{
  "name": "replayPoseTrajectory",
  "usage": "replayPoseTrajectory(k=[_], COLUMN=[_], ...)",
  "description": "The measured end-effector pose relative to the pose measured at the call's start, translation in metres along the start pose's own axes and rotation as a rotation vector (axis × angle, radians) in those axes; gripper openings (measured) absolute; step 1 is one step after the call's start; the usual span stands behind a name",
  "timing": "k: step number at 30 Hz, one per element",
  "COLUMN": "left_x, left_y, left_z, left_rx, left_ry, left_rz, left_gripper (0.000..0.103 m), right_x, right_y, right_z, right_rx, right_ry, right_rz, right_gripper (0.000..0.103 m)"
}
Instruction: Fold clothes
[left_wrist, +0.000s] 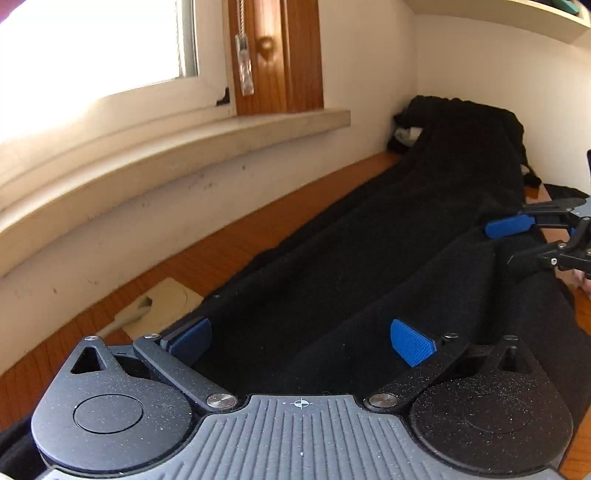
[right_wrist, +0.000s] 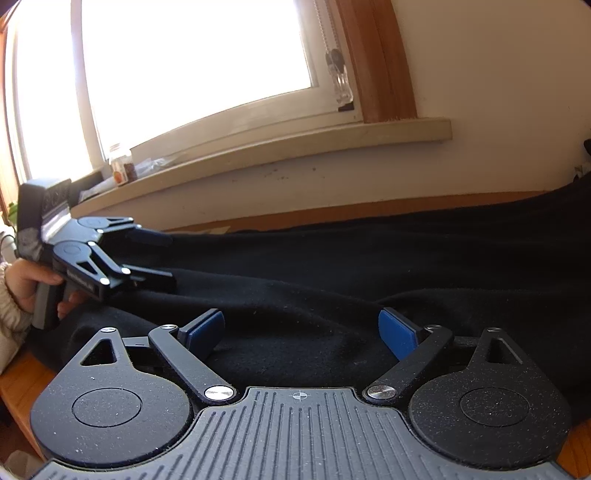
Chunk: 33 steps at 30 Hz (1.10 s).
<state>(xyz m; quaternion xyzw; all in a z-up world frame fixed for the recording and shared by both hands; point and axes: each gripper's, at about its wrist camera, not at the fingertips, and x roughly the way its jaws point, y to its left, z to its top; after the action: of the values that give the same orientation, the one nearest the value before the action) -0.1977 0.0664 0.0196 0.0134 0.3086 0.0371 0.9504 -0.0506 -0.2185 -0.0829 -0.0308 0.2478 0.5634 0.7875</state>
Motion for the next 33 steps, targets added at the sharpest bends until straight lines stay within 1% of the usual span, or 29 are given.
replayPoseTrajectory(k=[4, 6, 9, 11, 14, 16, 20, 22, 24, 25, 29, 33], left_x=[0.000, -0.001, -0.005, -0.009, -0.014, -0.016, -0.023, -0.026, -0.030, -0.032, -0.039, -0.042], left_y=[0.003, 0.004, 0.005, 0.007, 0.012, 0.015, 0.025, 0.030, 0.034, 0.036, 0.039, 0.038], left_z=[0.001, 0.001, 0.001, 0.001, 0.003, 0.004, 0.006, 0.008, 0.009, 0.009, 0.011, 0.012], left_rx=[-0.022, -0.023, -0.031, -0.042, -0.066, -0.084, -0.130, -0.156, -0.184, -0.198, -0.212, -0.207], left_ry=[-0.003, -0.013, -0.037, -0.054, -0.070, -0.081, -0.101, -0.112, -0.126, -0.134, -0.161, -0.166], left_rz=[-0.006, -0.005, 0.002, -0.003, 0.012, 0.025, 0.054, 0.069, 0.069, 0.066, 0.055, 0.047], left_gripper=[0.103, 0.103, 0.103, 0.103, 0.103, 0.103, 0.103, 0.103, 0.103, 0.103, 0.103, 0.103], right_x=[0.000, 0.000, -0.002, -0.003, 0.000, 0.010, 0.045, 0.064, 0.084, 0.094, 0.127, 0.148], right_y=[-0.001, -0.002, -0.002, 0.002, 0.008, 0.012, 0.011, 0.006, 0.001, -0.003, -0.018, -0.027], right_z=[0.002, 0.003, 0.005, 0.009, 0.022, 0.036, 0.061, 0.073, 0.085, 0.090, 0.105, 0.110], right_rx=[0.012, 0.019, 0.011, -0.025, -0.120, -0.181, -0.291, -0.328, -0.354, -0.359, -0.357, -0.367], right_ry=[0.001, 0.002, -0.011, -0.023, -0.038, -0.024, 0.032, 0.066, 0.105, 0.128, 0.236, 0.313], right_rz=[0.004, 0.012, -0.007, -0.029, -0.067, -0.094, -0.123, -0.114, -0.121, -0.116, -0.059, 0.019], right_gripper=[0.091, 0.098, 0.101, 0.101, 0.102, 0.102, 0.102, 0.102, 0.099, 0.094, 0.082, 0.083])
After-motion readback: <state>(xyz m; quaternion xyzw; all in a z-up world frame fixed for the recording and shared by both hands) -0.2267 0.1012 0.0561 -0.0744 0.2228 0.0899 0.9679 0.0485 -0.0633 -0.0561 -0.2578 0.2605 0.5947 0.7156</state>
